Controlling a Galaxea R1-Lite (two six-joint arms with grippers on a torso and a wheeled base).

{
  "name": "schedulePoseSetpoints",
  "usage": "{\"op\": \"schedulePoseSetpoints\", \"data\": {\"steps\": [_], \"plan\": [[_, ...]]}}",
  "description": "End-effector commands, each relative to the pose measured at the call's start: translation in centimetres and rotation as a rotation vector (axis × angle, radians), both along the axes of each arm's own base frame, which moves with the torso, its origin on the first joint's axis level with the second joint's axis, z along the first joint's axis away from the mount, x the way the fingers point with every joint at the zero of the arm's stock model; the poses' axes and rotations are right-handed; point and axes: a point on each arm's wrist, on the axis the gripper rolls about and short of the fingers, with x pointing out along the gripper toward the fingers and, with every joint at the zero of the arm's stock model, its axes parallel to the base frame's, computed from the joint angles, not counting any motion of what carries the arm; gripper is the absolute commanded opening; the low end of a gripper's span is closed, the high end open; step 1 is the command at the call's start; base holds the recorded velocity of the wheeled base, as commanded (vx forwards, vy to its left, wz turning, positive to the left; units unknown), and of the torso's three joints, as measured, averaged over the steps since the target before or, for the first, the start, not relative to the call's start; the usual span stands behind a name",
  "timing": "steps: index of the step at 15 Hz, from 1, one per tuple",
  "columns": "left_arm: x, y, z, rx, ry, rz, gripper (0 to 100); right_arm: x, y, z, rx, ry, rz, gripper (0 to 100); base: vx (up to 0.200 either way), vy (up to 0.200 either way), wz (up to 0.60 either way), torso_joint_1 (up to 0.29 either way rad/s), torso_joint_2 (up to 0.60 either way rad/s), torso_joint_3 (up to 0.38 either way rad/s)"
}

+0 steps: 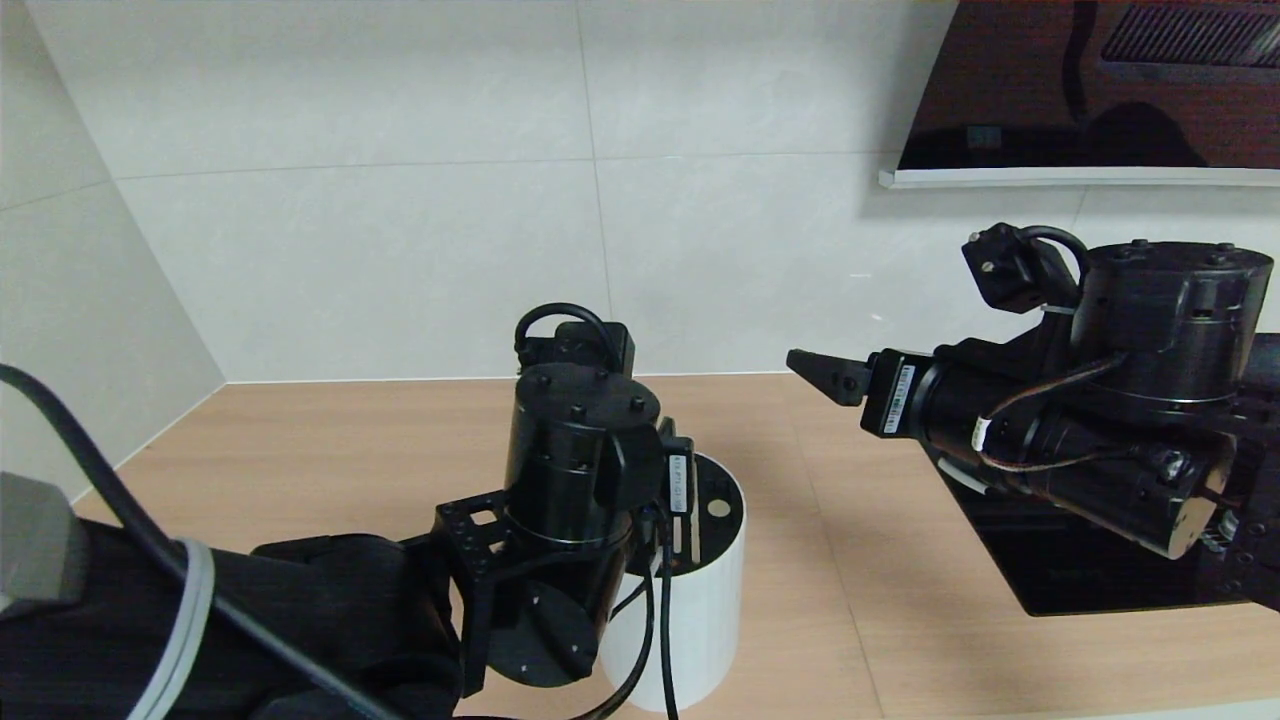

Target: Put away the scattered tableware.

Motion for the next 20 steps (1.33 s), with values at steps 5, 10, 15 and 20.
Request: {"op": "schedulePoseSetpoints", "data": {"steps": [5,10,15,20], "plan": [[-0.1,0.0,0.2,-0.003,-0.003,-0.003,100,0.0,0.0,-0.1,-0.001,0.002,0.0,100,0.0,0.0,0.0,0.0,0.0,0.0],[-0.8,0.8,2.0,-0.061,-0.041,-0.017,100,0.0,0.0,-0.1,-0.002,0.003,0.0,100,0.0,0.0,0.0,0.0,0.0,0.0],[-3.7,6.5,7.7,-0.214,-0.154,-0.078,100,-0.5,-0.7,0.4,0.006,-0.012,-0.011,100,0.0,0.0,0.0,0.0,0.0,0.0],[-5.2,16.5,6.7,-0.175,-0.105,0.025,100,-1.6,-4.6,0.7,-0.064,-0.068,-0.1,100,0.0,0.0,0.0,0.0,0.0,0.0]]}}
